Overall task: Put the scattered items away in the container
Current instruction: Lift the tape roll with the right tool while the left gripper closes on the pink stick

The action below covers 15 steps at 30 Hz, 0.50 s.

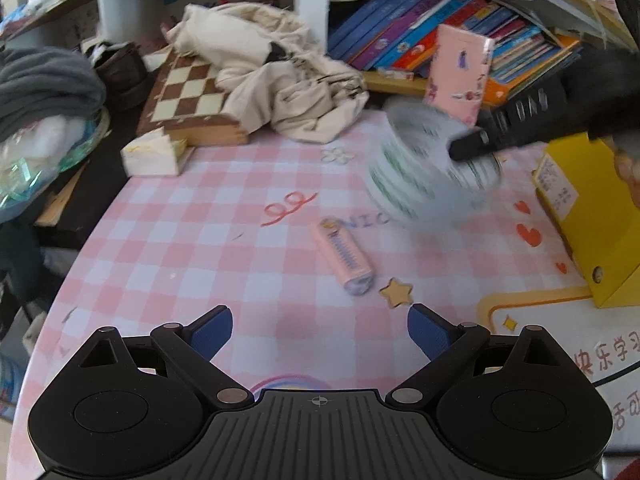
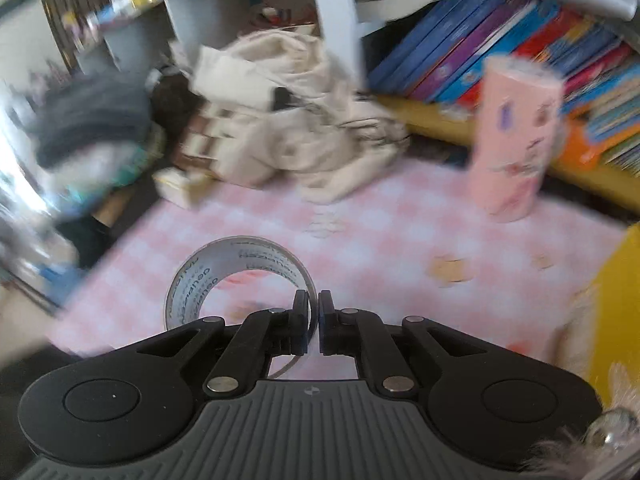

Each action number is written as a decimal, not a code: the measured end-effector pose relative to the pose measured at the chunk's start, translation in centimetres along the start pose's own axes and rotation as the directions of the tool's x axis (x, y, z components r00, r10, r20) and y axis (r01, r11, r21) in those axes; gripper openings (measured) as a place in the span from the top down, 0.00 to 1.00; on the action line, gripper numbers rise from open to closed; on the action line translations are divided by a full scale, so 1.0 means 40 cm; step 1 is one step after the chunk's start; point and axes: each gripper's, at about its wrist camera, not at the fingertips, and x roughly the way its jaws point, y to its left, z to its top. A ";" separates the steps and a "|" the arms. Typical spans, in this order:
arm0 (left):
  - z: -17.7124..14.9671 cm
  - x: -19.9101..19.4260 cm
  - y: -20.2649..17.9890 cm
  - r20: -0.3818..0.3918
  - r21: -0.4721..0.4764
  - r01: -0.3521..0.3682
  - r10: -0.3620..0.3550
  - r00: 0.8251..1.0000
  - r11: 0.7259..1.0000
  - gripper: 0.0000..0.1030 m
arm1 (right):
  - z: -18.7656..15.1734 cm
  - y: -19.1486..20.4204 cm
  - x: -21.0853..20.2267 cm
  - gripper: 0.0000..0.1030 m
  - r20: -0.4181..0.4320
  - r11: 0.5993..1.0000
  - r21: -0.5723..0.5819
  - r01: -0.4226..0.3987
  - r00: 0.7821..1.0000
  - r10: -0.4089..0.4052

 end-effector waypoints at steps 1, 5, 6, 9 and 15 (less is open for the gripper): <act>0.005 0.006 -0.006 0.006 0.010 0.009 -0.009 1.000 1.000 0.07 | -0.008 -0.011 -0.001 0.95 -0.013 1.000 0.016 0.006 1.000 -0.006; 0.027 0.042 -0.024 0.042 0.045 0.018 -0.020 0.999 0.999 0.08 | -0.045 -0.033 -0.004 0.95 -0.034 0.998 0.015 0.060 0.998 -0.059; 0.034 0.053 -0.028 0.042 0.051 0.020 -0.022 0.999 0.999 0.09 | -0.054 -0.042 -0.004 0.95 -0.041 0.997 0.028 0.067 0.997 -0.066; 0.051 0.091 -0.039 0.028 0.067 0.032 -0.034 0.999 0.997 0.11 | -0.075 -0.069 -0.006 0.95 -0.058 0.995 0.063 0.082 0.995 -0.079; 0.062 0.158 -0.050 -0.027 0.056 0.033 -0.031 0.999 0.998 0.42 | -0.109 -0.097 -0.006 0.94 -0.086 0.991 0.091 0.093 0.993 -0.086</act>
